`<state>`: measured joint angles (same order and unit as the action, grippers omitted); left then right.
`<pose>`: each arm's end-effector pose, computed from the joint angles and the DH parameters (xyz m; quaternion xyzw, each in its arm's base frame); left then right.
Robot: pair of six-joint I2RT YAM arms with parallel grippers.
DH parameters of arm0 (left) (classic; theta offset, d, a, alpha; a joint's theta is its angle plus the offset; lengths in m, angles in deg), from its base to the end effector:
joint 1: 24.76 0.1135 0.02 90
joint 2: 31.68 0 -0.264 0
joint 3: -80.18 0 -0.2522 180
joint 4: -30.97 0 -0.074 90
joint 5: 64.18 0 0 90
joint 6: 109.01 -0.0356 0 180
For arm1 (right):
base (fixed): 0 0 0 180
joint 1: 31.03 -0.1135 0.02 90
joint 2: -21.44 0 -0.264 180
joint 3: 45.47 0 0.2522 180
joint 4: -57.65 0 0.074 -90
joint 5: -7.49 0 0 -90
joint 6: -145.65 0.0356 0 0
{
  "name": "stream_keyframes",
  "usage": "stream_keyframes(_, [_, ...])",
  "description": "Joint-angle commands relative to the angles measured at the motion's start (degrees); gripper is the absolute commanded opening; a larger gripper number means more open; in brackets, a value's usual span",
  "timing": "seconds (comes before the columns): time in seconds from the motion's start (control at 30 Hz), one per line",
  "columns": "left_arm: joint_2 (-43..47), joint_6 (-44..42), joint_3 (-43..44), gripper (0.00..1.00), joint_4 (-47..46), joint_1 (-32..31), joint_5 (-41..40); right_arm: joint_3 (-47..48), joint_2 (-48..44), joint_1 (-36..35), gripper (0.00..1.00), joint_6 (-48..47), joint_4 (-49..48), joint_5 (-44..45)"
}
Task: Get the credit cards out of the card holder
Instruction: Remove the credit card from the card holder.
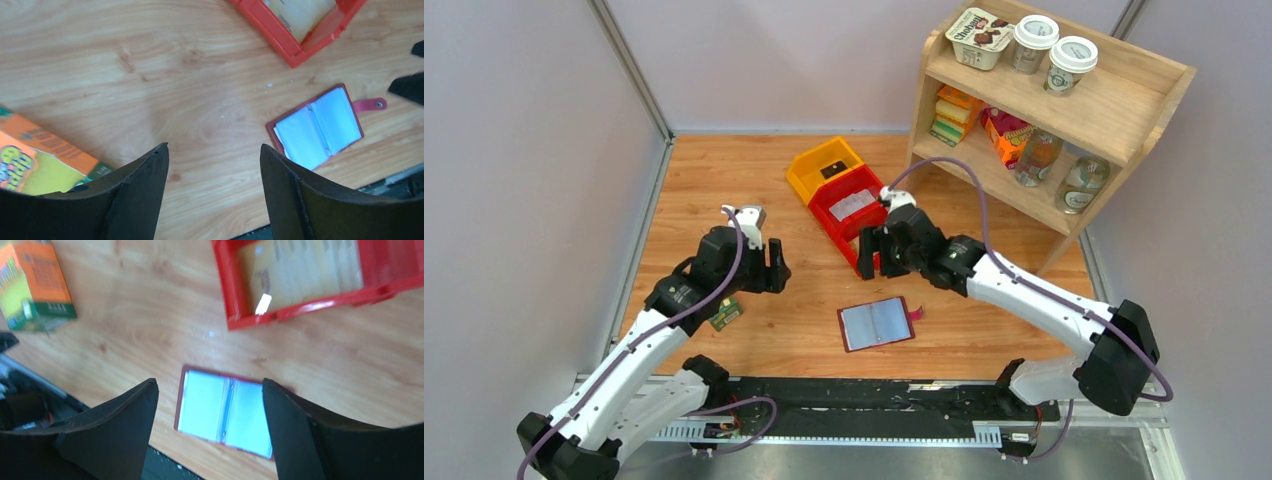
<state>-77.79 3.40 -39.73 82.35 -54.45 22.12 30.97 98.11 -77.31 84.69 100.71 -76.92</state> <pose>0.1477 -0.0816 0.2982 0.0426 0.8951 -0.1685 0.4106 0.2036 0.2079 0.2943 -0.1183 0.9095 0.2065 0.3408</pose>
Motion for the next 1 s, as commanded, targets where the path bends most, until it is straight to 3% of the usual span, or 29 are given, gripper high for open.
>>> stream_keyframes(0.0, [2.3,8.2,-2.9,0.74,-2.2,-2.9,3.3,-3.4,-0.6,-6.9,0.8,-1.3,2.3,3.6])
stream_keyframes(0.37, [6.0,19.9,-15.0,0.74,-7.6,-5.6,3.4,-5.6,10.8,-18.5,0.87,2.9,-0.2,4.1])
stream_keyframes(0.67, [2.3,21.8,-16.5,0.74,-10.8,-8.1,3.4,-5.6,16.5,-18.8,0.87,4.6,0.1,5.7])
stream_keyframes(0.97, [-1.6,22.4,-15.5,0.74,-12.8,-11.3,2.9,-4.2,20.1,-18.7,0.79,5.1,1.8,6.1])
